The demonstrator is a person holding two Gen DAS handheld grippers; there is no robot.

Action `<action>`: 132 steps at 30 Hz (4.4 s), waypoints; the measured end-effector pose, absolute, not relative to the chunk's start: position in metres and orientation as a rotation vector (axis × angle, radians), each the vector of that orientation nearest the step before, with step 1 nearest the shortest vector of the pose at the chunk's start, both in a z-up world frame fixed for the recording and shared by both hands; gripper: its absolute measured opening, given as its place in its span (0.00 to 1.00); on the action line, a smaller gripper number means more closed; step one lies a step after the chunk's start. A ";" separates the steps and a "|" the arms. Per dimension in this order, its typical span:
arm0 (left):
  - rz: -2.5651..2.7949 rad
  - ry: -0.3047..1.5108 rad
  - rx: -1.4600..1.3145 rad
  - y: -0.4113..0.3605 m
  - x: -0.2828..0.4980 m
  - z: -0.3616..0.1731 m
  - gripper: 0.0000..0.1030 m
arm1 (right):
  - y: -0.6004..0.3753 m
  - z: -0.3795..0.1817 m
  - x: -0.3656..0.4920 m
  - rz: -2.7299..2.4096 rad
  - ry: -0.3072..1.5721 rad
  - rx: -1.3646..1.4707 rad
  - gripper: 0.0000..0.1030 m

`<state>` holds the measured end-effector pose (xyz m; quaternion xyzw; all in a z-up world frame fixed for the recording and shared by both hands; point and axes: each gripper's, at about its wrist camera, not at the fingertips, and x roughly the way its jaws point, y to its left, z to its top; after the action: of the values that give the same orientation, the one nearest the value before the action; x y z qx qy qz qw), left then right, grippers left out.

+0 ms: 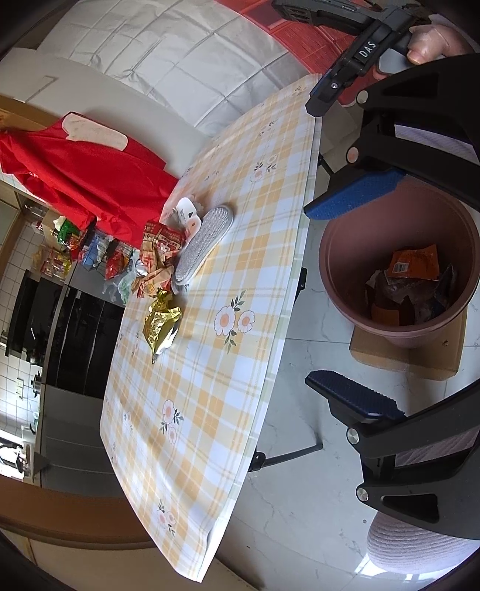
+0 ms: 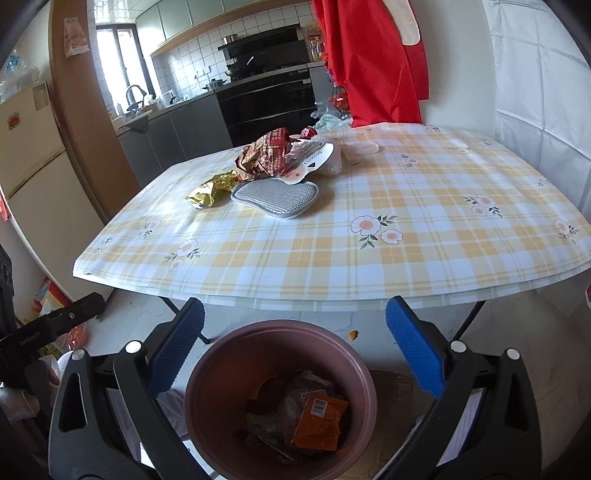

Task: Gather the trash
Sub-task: 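Grasp the brown-red snack bag with the right gripper while the left gripper grasps the gold foil packet, then lower the snack bag and gold packet into the bin and open both grippers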

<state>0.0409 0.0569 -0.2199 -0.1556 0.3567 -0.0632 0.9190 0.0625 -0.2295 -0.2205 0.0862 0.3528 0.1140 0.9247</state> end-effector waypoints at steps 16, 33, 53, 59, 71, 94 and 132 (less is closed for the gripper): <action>-0.040 0.708 -0.342 0.111 0.110 -0.230 0.79 | -0.158 -0.188 0.246 0.370 0.674 -0.195 0.94; -0.031 0.725 -0.374 0.122 0.162 -0.243 0.79 | -0.120 -0.227 0.428 0.321 0.889 0.116 0.93; -0.225 0.703 -0.148 0.095 0.231 -0.208 0.92 | -0.181 -0.184 0.326 0.434 0.695 0.306 0.71; -0.290 0.762 -0.043 0.099 0.311 -0.213 0.94 | -0.217 -0.183 0.302 0.409 0.669 0.362 0.71; -0.294 0.944 -0.152 0.121 0.408 -0.258 0.94 | -0.255 -0.190 0.289 0.357 0.682 0.404 0.71; -0.266 0.898 0.102 0.088 0.337 -0.233 0.51 | -0.253 -0.183 0.240 0.368 0.689 0.428 0.71; -0.548 0.869 -0.065 -0.021 0.063 -0.185 0.52 | -0.301 -0.131 0.086 0.357 0.540 0.467 0.71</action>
<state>0.0627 -0.0207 -0.1855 -0.0313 0.4154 -0.2622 0.8705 0.0859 -0.3010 -0.1309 0.2271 0.2627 0.1739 0.9215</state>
